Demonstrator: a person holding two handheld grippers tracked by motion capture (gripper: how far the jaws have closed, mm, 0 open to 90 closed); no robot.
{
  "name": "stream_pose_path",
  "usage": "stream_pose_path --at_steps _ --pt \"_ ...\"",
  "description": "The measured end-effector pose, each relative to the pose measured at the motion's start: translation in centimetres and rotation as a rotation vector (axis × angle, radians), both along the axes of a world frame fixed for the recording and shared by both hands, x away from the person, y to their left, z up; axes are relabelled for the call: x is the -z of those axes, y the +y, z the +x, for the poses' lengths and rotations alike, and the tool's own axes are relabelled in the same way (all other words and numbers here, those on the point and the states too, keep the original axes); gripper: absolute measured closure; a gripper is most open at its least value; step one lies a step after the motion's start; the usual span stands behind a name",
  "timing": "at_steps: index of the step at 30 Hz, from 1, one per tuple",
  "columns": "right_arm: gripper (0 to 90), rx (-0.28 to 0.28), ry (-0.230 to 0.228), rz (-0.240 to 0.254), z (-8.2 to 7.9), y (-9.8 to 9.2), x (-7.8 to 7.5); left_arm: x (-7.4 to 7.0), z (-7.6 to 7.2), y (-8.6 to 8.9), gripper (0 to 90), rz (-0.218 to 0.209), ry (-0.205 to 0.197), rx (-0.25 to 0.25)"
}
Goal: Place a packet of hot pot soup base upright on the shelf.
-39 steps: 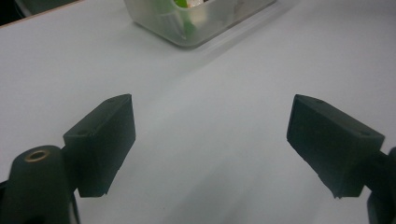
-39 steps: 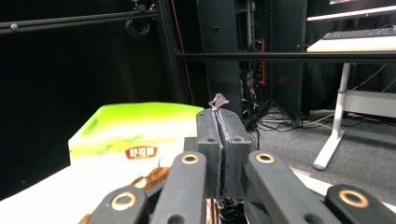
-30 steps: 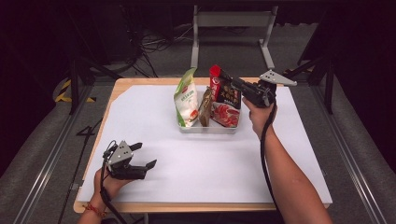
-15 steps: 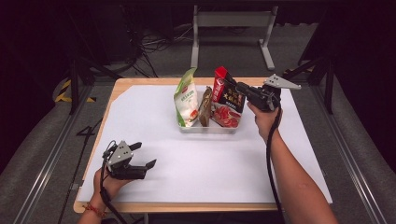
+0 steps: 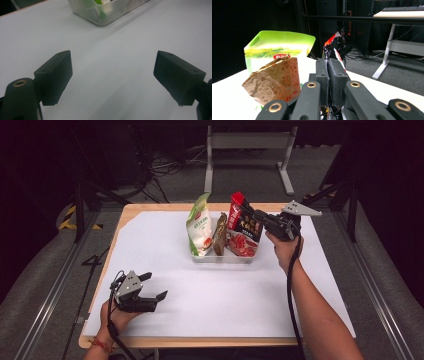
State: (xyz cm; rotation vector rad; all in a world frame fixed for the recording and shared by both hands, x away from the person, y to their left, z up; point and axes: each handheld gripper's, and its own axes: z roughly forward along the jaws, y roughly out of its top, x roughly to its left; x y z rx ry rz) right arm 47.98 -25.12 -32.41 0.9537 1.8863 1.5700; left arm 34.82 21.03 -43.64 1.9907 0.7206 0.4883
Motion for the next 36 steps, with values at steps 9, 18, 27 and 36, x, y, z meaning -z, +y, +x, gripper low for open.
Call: stream_pose_path --at_steps 9,18,27,36 --pt "82.2 0.017 0.003 -0.049 -0.07 -0.06 -0.17 0.04 0.0 -0.07 16.4 0.007 0.004 -0.009" --pt "78.2 0.029 0.008 -0.108 -0.19 -0.08 -0.44 0.09 0.0 -0.12 16.4 0.01 0.007 -0.008" --pt "71.7 0.036 0.021 -0.135 -0.24 -0.24 -0.65 0.07 -0.01 -0.08 16.4 0.011 0.001 -0.011" --pt "69.1 0.045 0.039 -0.156 -0.47 -0.49 -0.94 0.04 -0.03 -0.04 16.4 0.012 -0.001 -0.009"
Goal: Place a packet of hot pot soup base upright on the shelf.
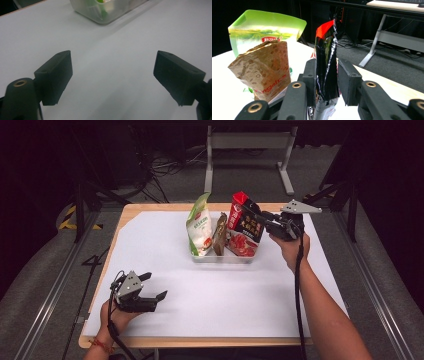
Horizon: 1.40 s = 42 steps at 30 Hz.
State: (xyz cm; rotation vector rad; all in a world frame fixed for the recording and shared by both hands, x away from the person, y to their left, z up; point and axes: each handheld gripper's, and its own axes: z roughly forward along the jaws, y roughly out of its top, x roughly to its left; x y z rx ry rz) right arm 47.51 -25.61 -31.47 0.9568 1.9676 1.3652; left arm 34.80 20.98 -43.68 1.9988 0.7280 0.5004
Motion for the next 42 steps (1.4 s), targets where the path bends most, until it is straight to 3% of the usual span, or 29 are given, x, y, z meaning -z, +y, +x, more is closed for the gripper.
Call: stream_pose_path --at_steps 42 --pt "67.3 -0.023 0.001 -0.046 -2.2 -0.7 -0.3 0.0 -0.1 -0.2 16.3 -0.001 0.005 0.001"
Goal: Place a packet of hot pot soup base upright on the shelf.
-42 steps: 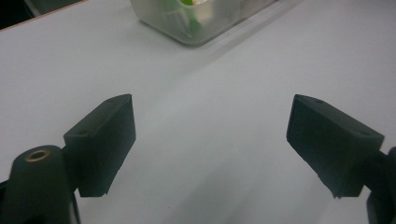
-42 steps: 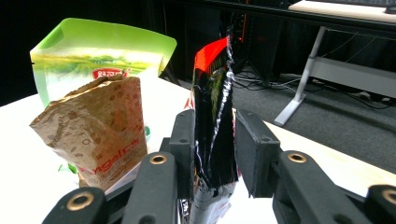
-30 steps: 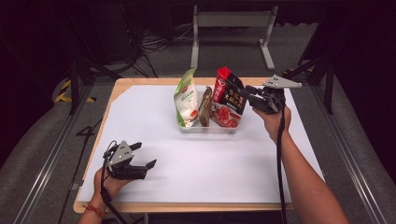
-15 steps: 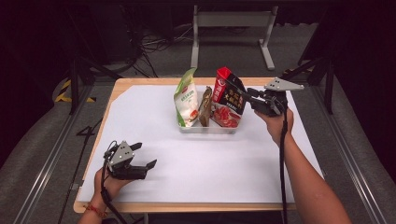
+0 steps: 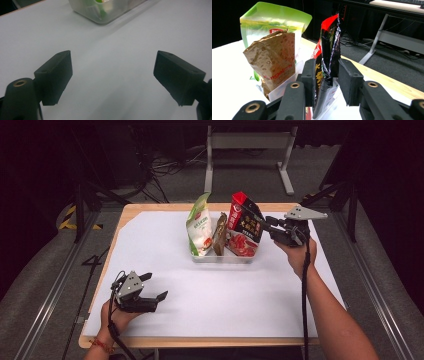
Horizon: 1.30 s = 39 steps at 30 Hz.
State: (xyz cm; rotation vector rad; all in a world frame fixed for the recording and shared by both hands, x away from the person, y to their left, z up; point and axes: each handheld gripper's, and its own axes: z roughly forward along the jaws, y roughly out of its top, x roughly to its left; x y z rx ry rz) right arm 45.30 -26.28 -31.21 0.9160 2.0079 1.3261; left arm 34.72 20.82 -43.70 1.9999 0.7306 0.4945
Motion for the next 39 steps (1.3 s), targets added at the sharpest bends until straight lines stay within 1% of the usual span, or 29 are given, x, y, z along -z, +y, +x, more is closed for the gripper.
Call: stream_pose_path --at_steps 1,6,11,16,17,27,36,37,39 --pt "67.3 -0.001 -0.003 -0.007 -0.1 0.0 0.0 0.0 0.0 0.0 16.3 0.0 0.001 0.002" --pt "67.2 -0.005 0.0 -0.005 -0.4 -0.1 0.1 0.0 0.0 0.0 16.3 0.0 -0.004 0.002" --pt "67.2 -0.011 -0.003 -0.017 -0.8 -0.3 0.2 0.0 0.0 0.0 16.3 0.002 -0.002 0.003" --pt "66.8 -0.013 -0.003 -0.013 -1.1 -0.5 0.4 0.0 0.0 -0.1 16.3 0.004 -0.003 0.003" --pt "66.1 -0.016 0.003 -0.012 -1.3 -0.6 0.5 0.0 0.1 -0.1 16.3 0.006 -0.001 0.003" --pt "63.3 -0.028 -0.002 -0.034 -1.9 -0.7 1.0 0.0 0.1 -0.1 16.3 0.006 -0.001 0.004" --pt "60.3 -0.036 -0.004 -0.033 -2.5 -1.0 1.6 0.0 0.1 -0.1 16.0 0.009 -0.002 0.003" --pt "59.8 -0.044 -0.004 -0.036 -2.7 -1.1 1.8 0.0 0.1 -0.1 15.9 0.009 -0.003 0.003" --pt "59.3 -0.045 -0.005 -0.05 -2.9 -1.1 2.0 0.0 0.1 -0.1 15.9 0.011 -0.003 0.002"
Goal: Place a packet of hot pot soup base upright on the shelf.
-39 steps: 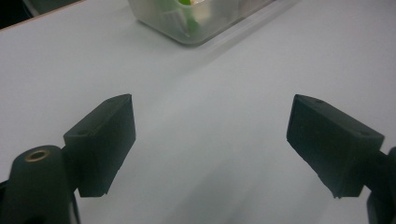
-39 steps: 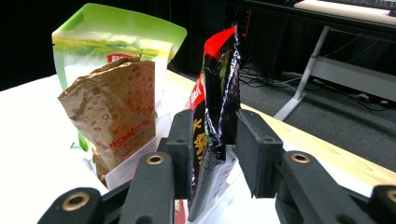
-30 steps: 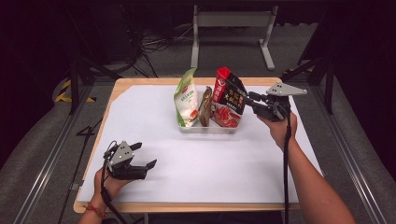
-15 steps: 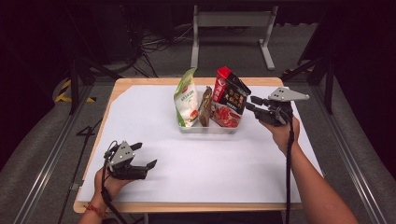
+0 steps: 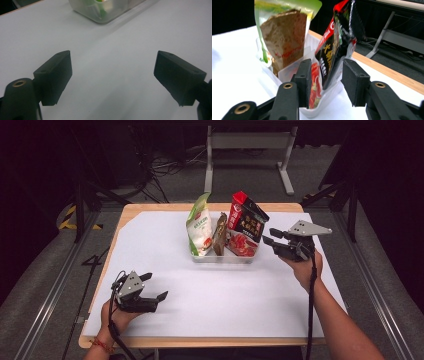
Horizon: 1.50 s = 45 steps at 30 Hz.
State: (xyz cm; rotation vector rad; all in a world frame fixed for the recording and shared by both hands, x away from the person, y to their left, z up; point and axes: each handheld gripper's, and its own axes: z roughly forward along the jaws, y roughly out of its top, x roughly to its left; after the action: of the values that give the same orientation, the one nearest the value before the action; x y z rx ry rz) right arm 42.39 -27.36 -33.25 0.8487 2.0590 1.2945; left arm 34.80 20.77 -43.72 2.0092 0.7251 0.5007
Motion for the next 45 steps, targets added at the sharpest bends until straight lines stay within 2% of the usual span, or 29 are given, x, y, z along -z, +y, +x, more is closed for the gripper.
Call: stream_pose_path --at_steps 18,29,37,42,45 --pt "51.5 -0.003 0.0 -0.03 -1.8 -1.1 1.7 0.0 0.0 -0.1 15.9 0.008 0.0 0.003" --pt "34.8 0.033 -0.03 -0.06 -3.1 -2.0 2.6 0.0 0.0 -0.1 15.9 0.009 0.001 0.004" --pt "28.8 0.039 -0.028 -0.101 -3.8 -2.7 3.6 0.1 0.0 -0.2 15.9 0.015 -0.001 0.006" --pt "25.1 0.032 -0.026 -0.091 -4.4 -3.0 4.0 0.1 0.0 -0.2 15.9 0.013 -0.002 0.002" --pt "22.1 0.027 -0.03 -0.114 -4.8 -3.2 4.3 0.1 0.0 -0.2 15.9 0.014 0.001 0.002"
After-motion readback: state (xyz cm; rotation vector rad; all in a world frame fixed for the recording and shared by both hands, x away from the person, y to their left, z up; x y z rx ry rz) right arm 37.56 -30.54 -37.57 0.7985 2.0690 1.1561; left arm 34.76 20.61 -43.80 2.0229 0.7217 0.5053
